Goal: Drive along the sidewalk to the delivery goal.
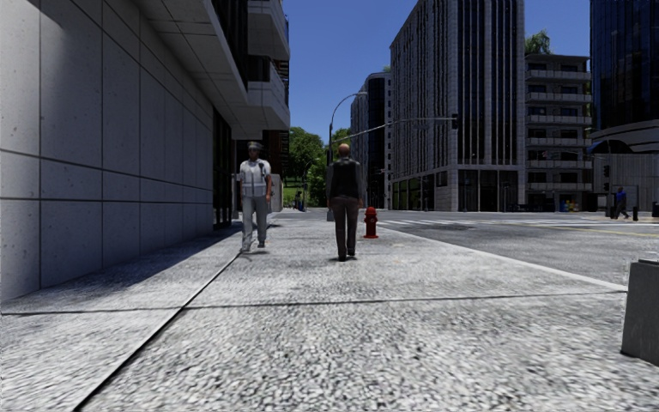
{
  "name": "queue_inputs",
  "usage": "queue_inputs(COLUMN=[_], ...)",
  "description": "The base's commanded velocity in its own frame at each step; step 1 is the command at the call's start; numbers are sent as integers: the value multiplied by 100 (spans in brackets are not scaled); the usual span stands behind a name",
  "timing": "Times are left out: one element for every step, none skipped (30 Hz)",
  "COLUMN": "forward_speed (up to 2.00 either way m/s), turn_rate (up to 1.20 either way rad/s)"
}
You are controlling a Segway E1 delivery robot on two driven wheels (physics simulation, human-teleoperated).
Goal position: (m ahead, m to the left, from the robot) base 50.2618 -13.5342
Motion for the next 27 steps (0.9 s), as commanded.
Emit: queue_inputs(forward_speed=[107, 107, 114, 117, 118, 119, 120, 121, 122, 122, 122, 122, 123, 123, 123, 123, 123, 123, 124, 124, 124, 124, 124, 124, 124, 124, 124], turn_rate=[0, 0, 0, 0, 0, 0, 0, 0, 0, 0, 0, 0, 0, 0, 0, 0, 0, 0, 0, 0, 0, 0, 0, 0, 0, 0, 0])
